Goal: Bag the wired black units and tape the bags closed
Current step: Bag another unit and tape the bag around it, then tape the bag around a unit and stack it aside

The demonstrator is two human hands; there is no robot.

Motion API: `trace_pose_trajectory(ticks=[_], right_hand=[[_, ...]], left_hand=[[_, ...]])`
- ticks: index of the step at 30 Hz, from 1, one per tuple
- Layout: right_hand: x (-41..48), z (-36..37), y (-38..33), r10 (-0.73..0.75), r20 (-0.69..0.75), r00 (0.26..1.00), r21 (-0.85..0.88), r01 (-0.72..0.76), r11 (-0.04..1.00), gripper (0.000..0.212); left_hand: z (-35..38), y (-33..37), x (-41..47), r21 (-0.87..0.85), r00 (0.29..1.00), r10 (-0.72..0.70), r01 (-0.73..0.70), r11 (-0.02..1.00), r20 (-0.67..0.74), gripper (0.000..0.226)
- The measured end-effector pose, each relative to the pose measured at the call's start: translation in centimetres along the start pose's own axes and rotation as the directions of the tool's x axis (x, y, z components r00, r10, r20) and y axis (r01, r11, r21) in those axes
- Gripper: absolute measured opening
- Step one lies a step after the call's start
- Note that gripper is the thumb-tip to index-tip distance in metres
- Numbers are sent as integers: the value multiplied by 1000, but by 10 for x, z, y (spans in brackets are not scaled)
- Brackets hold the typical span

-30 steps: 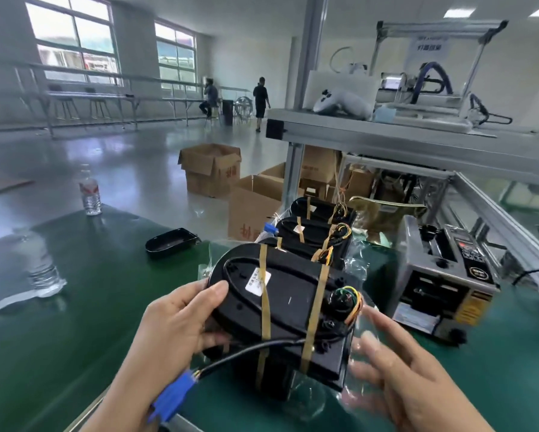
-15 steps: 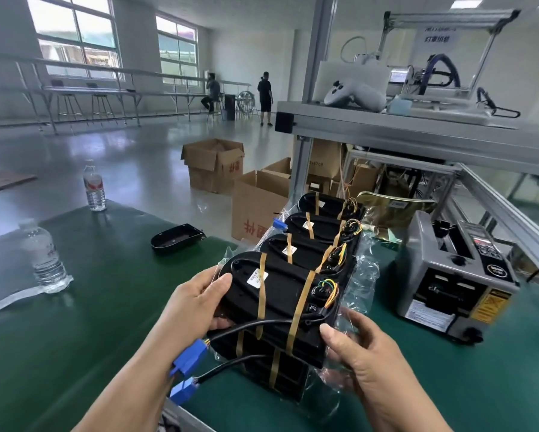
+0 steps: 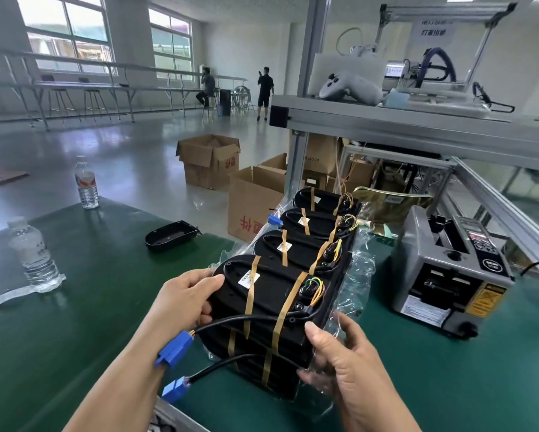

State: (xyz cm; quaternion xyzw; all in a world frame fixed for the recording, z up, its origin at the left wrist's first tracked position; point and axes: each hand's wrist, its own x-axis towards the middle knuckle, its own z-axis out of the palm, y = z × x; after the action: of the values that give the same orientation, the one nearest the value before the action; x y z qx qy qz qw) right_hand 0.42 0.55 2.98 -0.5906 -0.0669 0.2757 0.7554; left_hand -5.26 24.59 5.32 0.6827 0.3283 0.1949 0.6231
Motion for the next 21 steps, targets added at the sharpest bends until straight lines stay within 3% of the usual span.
trace_pose_trajectory(ticks=[6, 8, 11, 21], right_hand=[[5, 1, -7, 59, 8, 998, 10, -59, 998, 106], [5, 2, -10, 70, 22, 997, 34, -71, 997, 97], [4, 3, -10, 86, 38, 996, 55, -88, 995, 91], [3, -1, -7, 184, 46, 982, 56, -186, 981, 100]], left_hand=[[-3, 9, 4, 110, 1000, 3, -5, 994, 21, 13], [-4, 12, 7, 148, 999, -12, 6, 989, 39, 25], [-5, 13, 8, 175, 999, -25, 18, 984, 36, 24], [-6, 4, 9, 48, 997, -31, 27, 998, 75, 12]])
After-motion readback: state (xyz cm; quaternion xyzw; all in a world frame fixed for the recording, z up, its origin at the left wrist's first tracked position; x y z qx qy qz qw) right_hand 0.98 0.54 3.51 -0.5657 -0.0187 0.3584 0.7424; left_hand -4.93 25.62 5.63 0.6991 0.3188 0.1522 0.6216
